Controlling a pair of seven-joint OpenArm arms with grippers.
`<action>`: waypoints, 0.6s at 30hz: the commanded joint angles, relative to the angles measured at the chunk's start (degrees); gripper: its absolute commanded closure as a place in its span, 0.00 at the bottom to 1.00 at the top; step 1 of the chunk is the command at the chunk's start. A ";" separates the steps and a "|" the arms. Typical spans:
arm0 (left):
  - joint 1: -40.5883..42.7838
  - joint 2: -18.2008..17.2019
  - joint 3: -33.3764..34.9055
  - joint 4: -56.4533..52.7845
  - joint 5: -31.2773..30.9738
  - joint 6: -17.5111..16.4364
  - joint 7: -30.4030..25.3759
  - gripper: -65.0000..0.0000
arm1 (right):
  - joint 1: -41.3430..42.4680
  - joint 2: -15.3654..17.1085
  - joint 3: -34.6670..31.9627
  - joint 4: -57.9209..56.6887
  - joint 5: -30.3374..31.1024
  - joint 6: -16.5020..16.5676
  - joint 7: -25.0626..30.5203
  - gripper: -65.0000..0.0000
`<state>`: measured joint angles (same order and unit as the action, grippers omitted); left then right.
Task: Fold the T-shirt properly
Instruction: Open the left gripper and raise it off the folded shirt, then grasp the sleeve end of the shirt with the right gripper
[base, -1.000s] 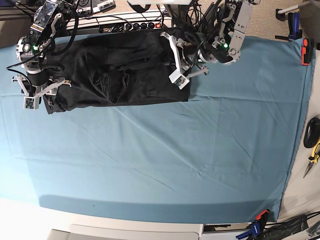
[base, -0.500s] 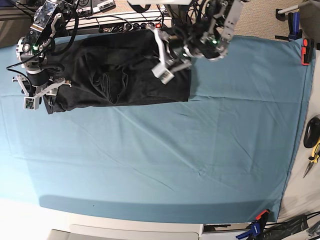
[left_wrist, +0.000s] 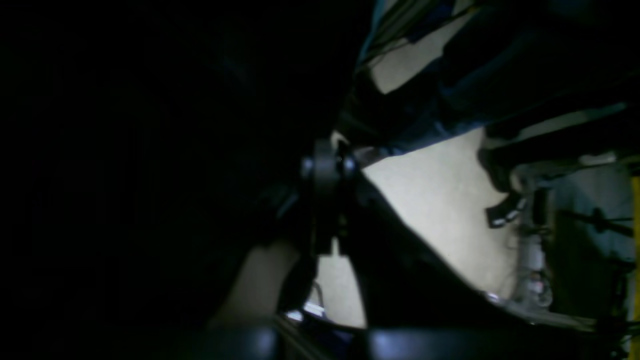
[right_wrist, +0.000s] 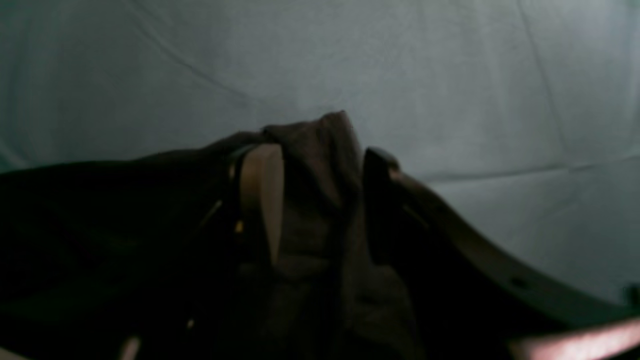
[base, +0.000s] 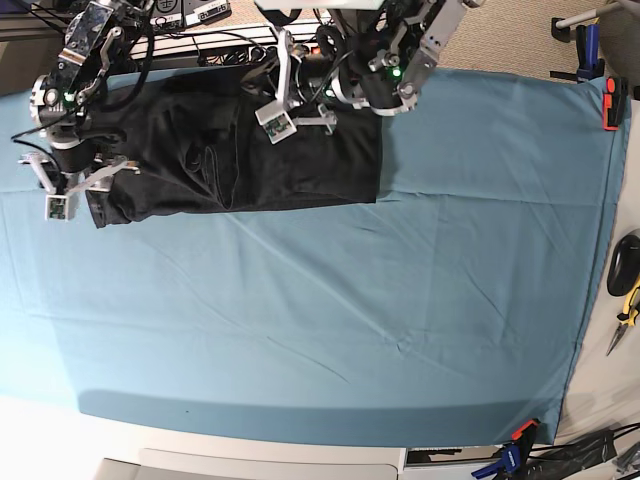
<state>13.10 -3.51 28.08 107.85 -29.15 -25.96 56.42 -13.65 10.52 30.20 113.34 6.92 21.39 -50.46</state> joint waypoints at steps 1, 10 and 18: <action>-0.22 0.57 0.24 2.08 -1.46 -1.84 -0.42 1.00 | 0.35 1.68 0.28 0.85 -0.87 -0.24 1.62 0.59; 0.59 -2.56 0.24 3.98 0.72 -0.61 -0.76 0.40 | 1.97 8.55 3.08 -9.40 4.15 -4.66 0.72 0.36; 2.14 -3.30 0.26 3.98 2.56 0.00 -1.40 0.40 | 9.90 13.31 16.13 -23.04 30.75 1.81 -12.59 0.36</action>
<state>15.40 -7.31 28.36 110.83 -25.52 -25.87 56.49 -4.21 22.59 46.06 89.43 37.54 22.74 -63.86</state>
